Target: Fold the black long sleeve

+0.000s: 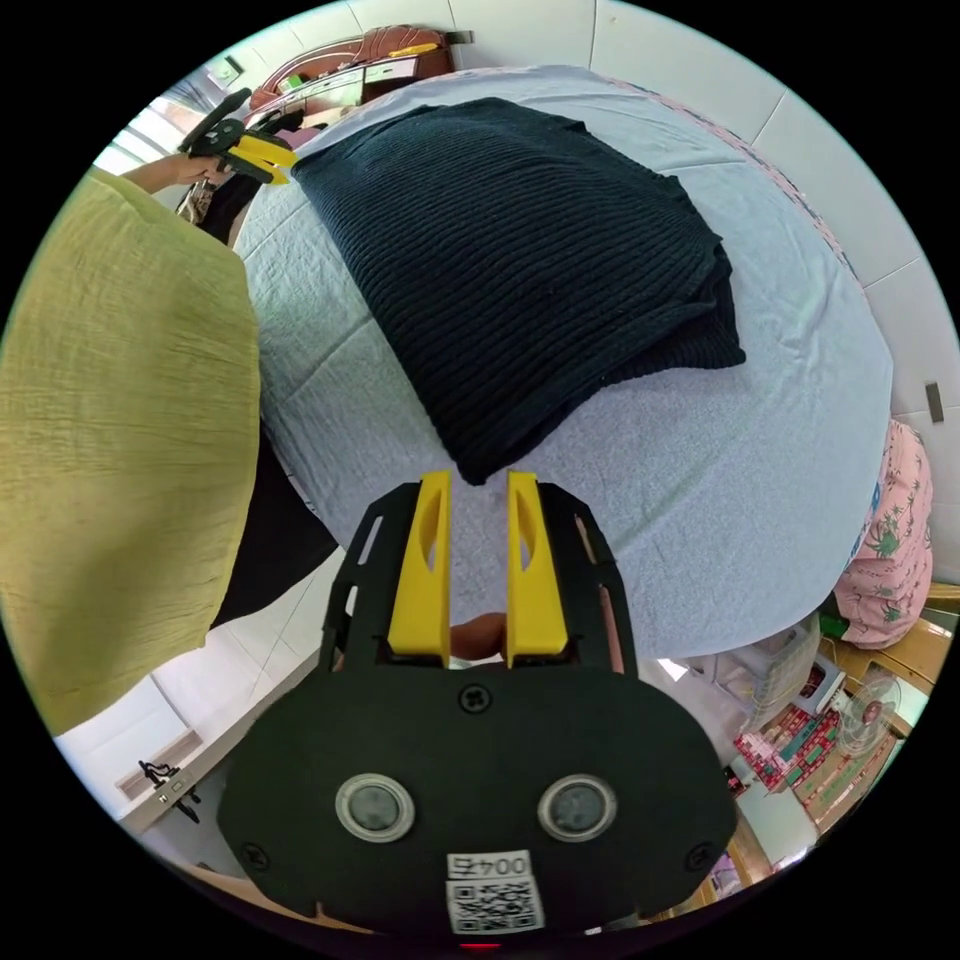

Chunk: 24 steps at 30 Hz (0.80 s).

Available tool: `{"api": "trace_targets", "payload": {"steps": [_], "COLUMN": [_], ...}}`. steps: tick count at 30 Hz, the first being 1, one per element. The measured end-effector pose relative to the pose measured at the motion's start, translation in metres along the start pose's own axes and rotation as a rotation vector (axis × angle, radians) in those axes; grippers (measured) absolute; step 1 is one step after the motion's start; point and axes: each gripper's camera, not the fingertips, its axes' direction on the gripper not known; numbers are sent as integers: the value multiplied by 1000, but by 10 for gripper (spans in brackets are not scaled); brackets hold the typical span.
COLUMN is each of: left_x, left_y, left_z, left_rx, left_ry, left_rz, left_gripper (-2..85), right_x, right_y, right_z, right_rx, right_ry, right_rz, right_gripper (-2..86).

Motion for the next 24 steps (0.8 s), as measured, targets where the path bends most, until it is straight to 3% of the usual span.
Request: {"api": "trace_targets", "payload": {"steps": [10, 18, 22, 24], "left_x": [-12, -8, -21, -25], "left_y": [-10, -9, -2, -1], "left_z": [-1, 12, -6, -23], "left_rx": [-10, -20, -44, 49], "left_ry": [-1, 30, 94, 117], "left_rz": [99, 49, -22, -68], "left_gripper": [29, 42, 44, 36], "right_x": [4, 30, 38, 48], "right_y": [-22, -15, -3, 3], "right_z": [4, 12, 4, -12], "right_rx": [-30, -61, -111, -66], "right_ry": [134, 44, 116, 124], "right_rz": [25, 136, 180, 259], "right_gripper": [23, 50, 50, 48]}}
